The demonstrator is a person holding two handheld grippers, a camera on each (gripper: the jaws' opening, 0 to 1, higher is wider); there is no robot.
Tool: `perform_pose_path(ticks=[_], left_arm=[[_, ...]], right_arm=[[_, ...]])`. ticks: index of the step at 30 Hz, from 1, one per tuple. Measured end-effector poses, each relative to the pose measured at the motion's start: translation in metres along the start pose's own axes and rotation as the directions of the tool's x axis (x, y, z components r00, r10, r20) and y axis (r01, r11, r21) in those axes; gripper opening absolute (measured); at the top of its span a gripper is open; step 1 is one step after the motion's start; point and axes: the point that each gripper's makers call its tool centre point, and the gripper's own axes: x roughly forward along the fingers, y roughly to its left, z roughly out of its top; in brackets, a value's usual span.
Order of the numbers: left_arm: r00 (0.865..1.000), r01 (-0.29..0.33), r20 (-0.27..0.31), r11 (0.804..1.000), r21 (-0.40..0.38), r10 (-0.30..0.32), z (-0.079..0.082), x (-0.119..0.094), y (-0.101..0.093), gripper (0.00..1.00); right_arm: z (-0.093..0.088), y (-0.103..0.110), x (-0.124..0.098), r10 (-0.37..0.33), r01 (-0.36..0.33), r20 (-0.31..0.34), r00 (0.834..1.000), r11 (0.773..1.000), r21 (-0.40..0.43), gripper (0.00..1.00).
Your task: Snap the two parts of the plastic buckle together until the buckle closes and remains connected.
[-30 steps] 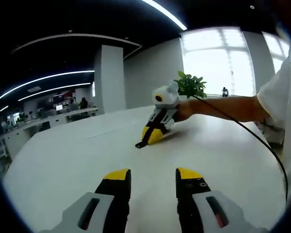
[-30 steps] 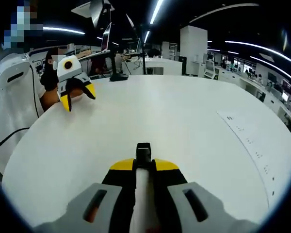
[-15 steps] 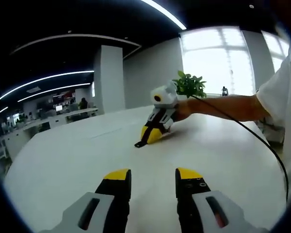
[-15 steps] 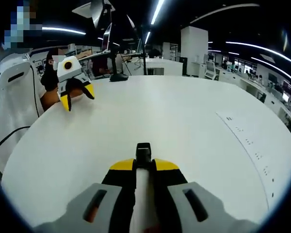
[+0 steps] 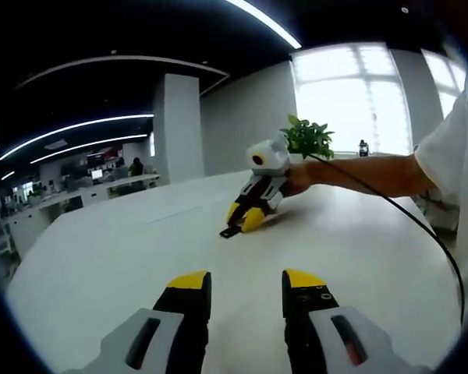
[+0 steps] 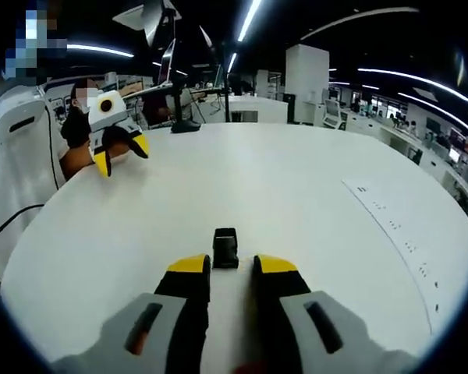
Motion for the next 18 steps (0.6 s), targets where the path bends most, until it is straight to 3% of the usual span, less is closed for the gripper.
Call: perform_pose_path(ticks=[6,18], left_arm=[[1.000,-0.004,0.012,1.000,-0.011,0.004,0.0023,-0.0012,0.0018,0.36],[1.000,-0.005,0.012,1.000,-0.011,0.005,0.0022,-0.0010,0.0020,0.36]], right_arm=[[0.0019,0.0031,0.0018,0.008,-0.008,-0.001,1.000,1.000,-0.003,0.34],[0.0031,0.0014,0.0037,-0.013,0.013,0.000,1.000,1.000,0.023,0.35]])
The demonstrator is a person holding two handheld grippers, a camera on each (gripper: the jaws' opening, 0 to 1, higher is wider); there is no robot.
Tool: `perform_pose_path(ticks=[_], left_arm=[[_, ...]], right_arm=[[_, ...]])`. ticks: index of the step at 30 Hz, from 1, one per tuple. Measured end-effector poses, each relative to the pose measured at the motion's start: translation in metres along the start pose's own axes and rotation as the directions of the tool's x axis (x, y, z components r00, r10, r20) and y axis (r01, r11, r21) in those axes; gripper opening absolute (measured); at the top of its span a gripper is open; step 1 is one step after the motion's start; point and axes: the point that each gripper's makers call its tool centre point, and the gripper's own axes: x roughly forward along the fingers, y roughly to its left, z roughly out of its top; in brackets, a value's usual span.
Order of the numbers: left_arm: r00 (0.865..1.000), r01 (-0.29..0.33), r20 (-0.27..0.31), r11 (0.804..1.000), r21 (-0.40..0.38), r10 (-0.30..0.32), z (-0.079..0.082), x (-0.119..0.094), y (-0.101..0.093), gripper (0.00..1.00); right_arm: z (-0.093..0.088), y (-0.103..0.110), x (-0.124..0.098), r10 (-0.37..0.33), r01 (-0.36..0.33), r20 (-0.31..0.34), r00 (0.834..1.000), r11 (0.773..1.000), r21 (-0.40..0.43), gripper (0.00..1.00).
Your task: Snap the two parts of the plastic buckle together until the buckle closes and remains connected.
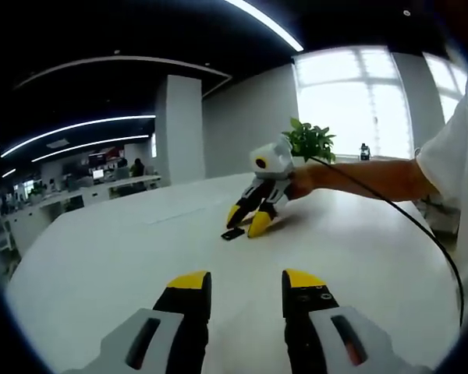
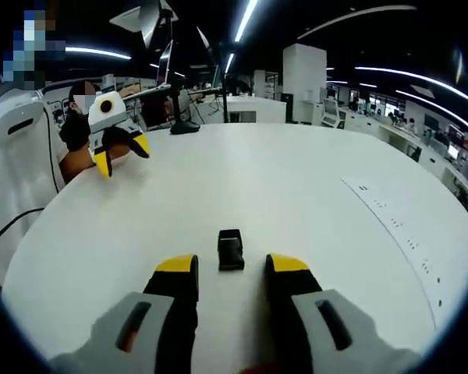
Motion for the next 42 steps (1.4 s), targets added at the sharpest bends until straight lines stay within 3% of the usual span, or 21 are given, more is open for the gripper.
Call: perform_pose_path(ticks=[8,15,20,25,30,34,36,38,39,42], left_arm=[[1.000,-0.005,0.004,1.000,-0.005,0.005,0.001,0.000,0.001,0.36],[1.000,-0.009,0.022,1.000,-0.012,0.010,0.005,-0.002,0.002,0.36],[1.000,-0.013,0.020,1.000,-0.008,0.013,0.005,-0.003,0.003,0.36],[1.000,-0.021,0.015,1.000,0.000,0.021,0.003,-0.003,0.003,0.36],[0.998,-0.046,0.029,0.998,-0.052,0.048,0.007,-0.002,0.007,0.37],[0.997,-0.073,0.004,0.996,-0.050,0.074,0.005,-0.002,0.009,0.38],[0.996,-0.083,0.004,0.996,-0.044,0.084,0.009,-0.004,0.008,0.38],[0.996,-0.091,0.004,0.995,-0.042,0.092,0.011,-0.005,0.009,0.38],[0.994,-0.109,-0.001,0.993,-0.040,0.109,0.014,-0.006,0.010,0.38],[0.991,-0.130,-0.008,0.990,-0.062,0.130,0.014,-0.007,0.013,0.38]], right_arm=[[-0.003,-0.004,-0.008,-0.043,0.042,0.014,0.999,0.997,0.066,0.34],[0.012,-0.002,-0.016,-0.085,0.079,0.075,0.994,0.994,0.077,0.36],[0.010,0.004,-0.017,-0.097,0.093,0.062,0.993,0.993,0.071,0.40],[0.008,0.003,-0.023,-0.148,0.139,0.066,0.987,0.983,0.118,0.40],[0.004,0.004,-0.031,-0.254,0.246,0.037,0.966,0.958,0.148,0.40],[0.005,0.021,-0.035,-0.298,0.288,0.027,0.954,0.940,0.183,0.40],[0.006,0.025,-0.037,-0.338,0.323,0.031,0.941,0.920,0.222,0.40],[0.007,0.031,-0.038,-0.343,0.328,0.033,0.939,0.919,0.221,0.40],[0.008,0.037,-0.041,-0.382,0.366,0.025,0.924,0.899,0.241,0.40],[0.011,0.048,-0.048,-0.435,0.412,0.026,0.900,0.869,0.273,0.39]])
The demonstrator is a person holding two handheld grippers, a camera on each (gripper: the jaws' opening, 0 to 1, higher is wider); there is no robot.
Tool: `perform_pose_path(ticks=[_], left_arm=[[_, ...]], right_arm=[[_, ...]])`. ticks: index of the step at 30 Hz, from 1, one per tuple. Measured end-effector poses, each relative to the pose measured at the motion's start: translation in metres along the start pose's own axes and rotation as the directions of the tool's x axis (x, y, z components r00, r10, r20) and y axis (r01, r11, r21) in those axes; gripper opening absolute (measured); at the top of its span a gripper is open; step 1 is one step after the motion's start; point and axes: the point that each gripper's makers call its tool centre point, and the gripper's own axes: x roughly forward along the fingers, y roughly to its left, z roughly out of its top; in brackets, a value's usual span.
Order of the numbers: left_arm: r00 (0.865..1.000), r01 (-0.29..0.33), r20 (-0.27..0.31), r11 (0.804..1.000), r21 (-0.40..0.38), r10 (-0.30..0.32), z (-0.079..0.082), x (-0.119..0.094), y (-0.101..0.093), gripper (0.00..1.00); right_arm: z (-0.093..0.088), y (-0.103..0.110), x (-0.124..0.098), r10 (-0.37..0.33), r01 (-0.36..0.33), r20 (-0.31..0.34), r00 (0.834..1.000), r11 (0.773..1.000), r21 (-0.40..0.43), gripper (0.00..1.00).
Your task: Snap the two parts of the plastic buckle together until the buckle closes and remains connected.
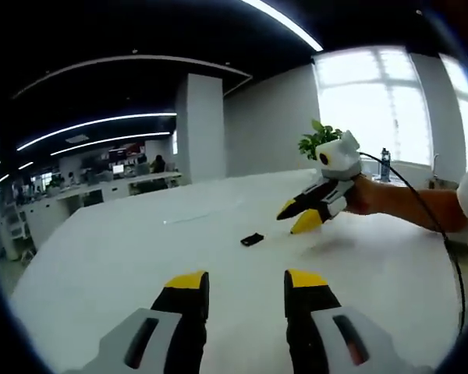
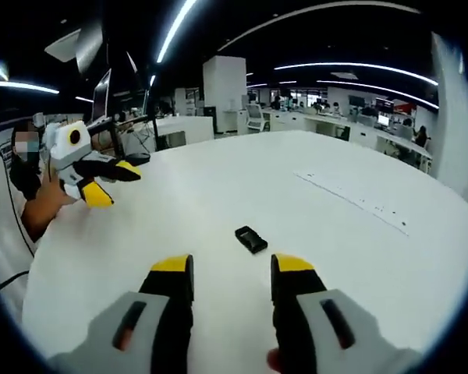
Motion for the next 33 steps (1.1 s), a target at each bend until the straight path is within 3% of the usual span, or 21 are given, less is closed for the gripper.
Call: perform_pose_path(ticks=[5,14,17,25,33], left_arm=[[1.000,-0.015,-0.010,1.000,-0.022,0.014,-0.004,-0.001,0.000,0.38],[0.999,-0.043,-0.005,0.997,-0.063,0.043,-0.008,-0.009,-0.001,0.38],[0.998,-0.061,0.008,0.996,-0.070,0.062,-0.006,-0.013,-0.002,0.38],[0.996,-0.082,0.014,0.994,-0.079,0.083,-0.010,-0.023,-0.008,0.38],[0.993,-0.119,0.013,0.986,-0.120,0.121,-0.022,-0.039,-0.008,0.37]], right_arm=[[0.003,0.015,-0.021,-0.052,0.049,0.050,0.997,0.997,0.054,0.38],[-0.027,0.039,-0.054,-0.167,0.163,0.043,0.985,0.984,0.078,0.40],[-0.036,0.046,-0.065,-0.219,0.216,0.032,0.975,0.973,0.077,0.38],[-0.042,0.064,-0.090,-0.287,0.280,0.059,0.956,0.954,0.108,0.38],[-0.055,0.078,-0.115,-0.362,0.342,0.082,0.928,0.920,0.189,0.37]])
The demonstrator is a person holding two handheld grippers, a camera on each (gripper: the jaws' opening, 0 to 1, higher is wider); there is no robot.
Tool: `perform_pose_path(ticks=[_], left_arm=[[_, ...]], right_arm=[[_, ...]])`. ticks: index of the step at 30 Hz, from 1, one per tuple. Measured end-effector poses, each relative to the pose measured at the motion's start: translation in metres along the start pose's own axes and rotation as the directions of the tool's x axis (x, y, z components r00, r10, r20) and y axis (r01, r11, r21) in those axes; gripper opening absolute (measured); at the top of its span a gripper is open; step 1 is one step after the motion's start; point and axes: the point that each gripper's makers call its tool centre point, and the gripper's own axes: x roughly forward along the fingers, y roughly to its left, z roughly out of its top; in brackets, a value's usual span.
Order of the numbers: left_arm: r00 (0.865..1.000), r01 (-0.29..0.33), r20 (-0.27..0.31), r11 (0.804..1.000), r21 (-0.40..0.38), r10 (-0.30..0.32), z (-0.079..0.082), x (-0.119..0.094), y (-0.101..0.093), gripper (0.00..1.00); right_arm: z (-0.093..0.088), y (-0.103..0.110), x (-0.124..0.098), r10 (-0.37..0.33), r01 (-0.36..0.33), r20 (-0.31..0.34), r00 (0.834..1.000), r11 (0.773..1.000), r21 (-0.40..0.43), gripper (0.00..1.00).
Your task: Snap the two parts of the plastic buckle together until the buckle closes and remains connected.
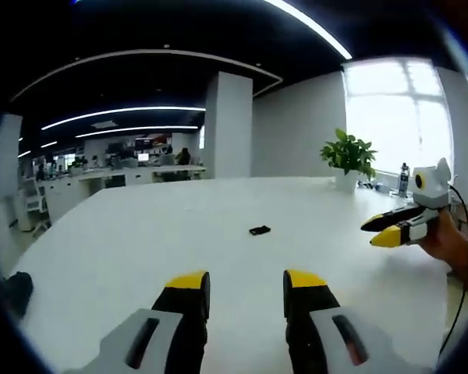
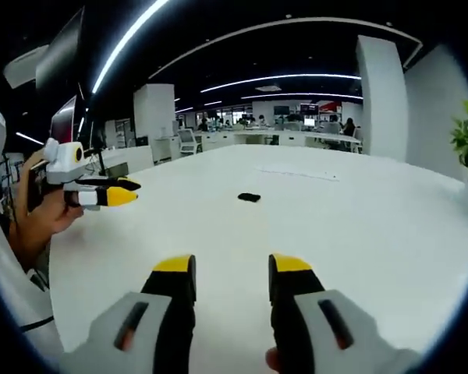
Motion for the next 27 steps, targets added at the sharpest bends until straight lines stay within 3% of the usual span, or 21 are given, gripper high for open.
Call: perform_pose_path(ticks=[3,7,11,16,27], left_arm=[[1.000,0.004,0.004,0.999,-0.037,-0.004,-0.003,-0.004,0.000,0.38],[0.999,-0.035,0.013,0.999,-0.036,0.036,-0.006,-0.013,0.005,0.38],[0.996,-0.086,0.007,0.996,-0.001,0.086,-0.009,-0.021,0.009,0.37],[0.994,-0.106,0.015,0.994,0.012,0.105,-0.010,-0.026,0.005,0.37],[0.993,-0.118,-0.004,0.993,-0.027,0.118,-0.021,-0.036,0.006,0.37]], right_arm=[[-0.008,0.001,-0.009,-0.031,0.031,0.012,0.999,0.999,0.042,0.37],[-0.016,0.005,-0.018,-0.054,0.053,0.009,0.999,0.997,0.062,0.36],[-0.019,0.004,-0.027,-0.098,0.098,-0.006,0.995,0.995,0.026,0.36],[-0.023,0.001,-0.034,-0.124,0.124,-0.020,0.992,0.992,0.014,0.36],[-0.026,-0.002,-0.044,-0.165,0.165,-0.012,0.986,0.986,0.020,0.36]])
